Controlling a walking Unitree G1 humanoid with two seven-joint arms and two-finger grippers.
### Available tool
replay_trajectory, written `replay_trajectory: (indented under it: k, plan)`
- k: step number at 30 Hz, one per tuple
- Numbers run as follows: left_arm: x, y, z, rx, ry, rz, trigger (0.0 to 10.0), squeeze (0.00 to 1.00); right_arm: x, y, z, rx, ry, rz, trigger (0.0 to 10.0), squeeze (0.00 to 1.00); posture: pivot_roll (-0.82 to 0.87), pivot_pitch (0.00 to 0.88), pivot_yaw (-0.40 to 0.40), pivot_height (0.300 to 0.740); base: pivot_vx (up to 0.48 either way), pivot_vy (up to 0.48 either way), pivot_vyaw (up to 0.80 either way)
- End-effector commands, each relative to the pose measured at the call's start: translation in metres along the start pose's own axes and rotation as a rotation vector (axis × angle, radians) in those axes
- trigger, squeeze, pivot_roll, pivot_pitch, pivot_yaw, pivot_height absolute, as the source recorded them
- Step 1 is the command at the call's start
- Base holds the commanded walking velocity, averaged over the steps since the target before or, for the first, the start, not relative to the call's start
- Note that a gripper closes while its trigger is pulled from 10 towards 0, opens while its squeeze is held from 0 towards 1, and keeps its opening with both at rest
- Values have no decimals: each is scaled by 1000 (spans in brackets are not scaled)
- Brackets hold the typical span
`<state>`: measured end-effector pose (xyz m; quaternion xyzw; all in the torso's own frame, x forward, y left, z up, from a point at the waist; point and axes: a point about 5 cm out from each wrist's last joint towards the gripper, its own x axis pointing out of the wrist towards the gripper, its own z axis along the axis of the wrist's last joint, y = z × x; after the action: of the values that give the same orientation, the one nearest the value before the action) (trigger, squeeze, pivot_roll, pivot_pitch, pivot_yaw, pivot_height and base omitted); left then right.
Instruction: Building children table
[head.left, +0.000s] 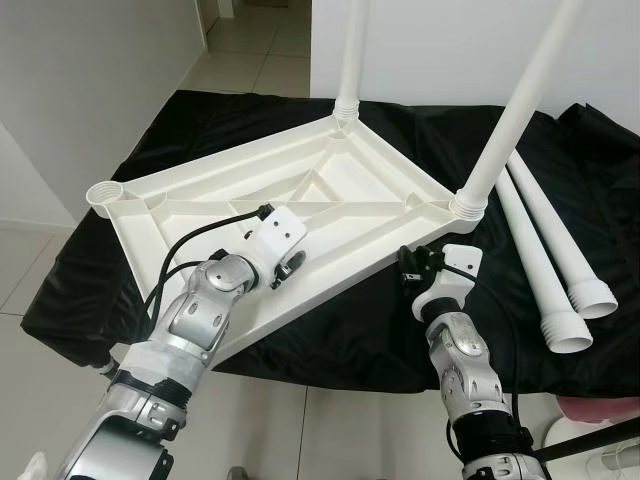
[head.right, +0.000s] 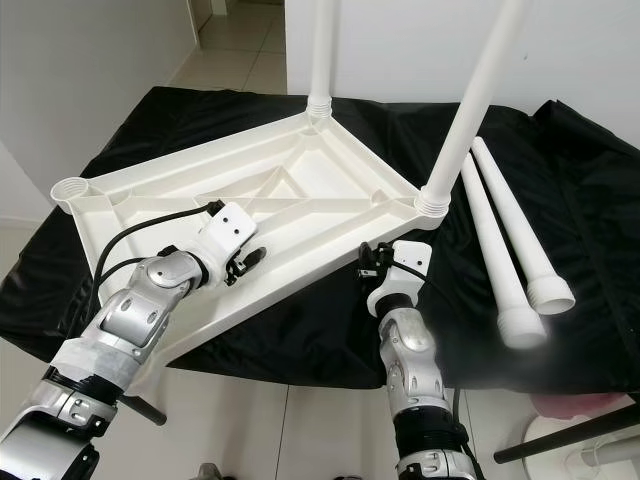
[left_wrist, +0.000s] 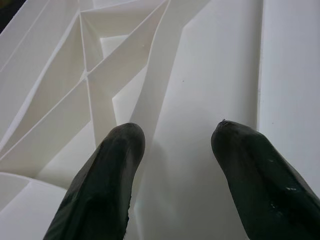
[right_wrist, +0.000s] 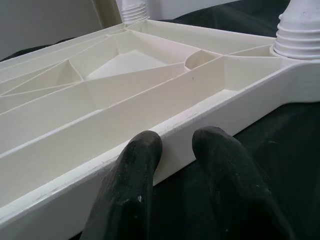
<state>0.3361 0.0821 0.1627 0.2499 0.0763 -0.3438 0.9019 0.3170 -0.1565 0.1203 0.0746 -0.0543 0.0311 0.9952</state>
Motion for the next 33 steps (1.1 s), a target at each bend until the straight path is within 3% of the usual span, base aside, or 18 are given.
replay_trajectory:
  k: [1,5,13,18,24,29,33]
  plan:
    - [2,-16,-2,-24,5,-138,10000,0,-3,1,-8,14,24,-5,10000,0,11,81,29,740,0,0,0]
    - [-1,-3,-3,-30,-3,-112,10000,0,-4,1,-8,14,24,-6,10000,0,12,80,30,740,0,0,0]
    - [-27,51,-13,-23,9,-30,10000,0,-5,-1,-10,9,31,-7,10000,0,17,79,27,740,0,0,0]
    - [-36,67,-20,-38,41,19,10000,0,-6,-2,-11,8,33,-8,10000,0,17,78,29,740,0,0,0]
    - [-38,76,-26,-75,63,88,10000,0,-7,0,-13,11,38,-4,10000,0,23,76,23,740,0,0,0]
    - [-32,77,-30,-47,87,137,10000,0,-6,4,-14,13,43,10,10000,0,27,78,18,740,0,0,0]
    - [-23,72,-18,-76,32,106,10000,0,-6,4,-13,11,42,16,10000,0,21,83,15,740,0,0,0]
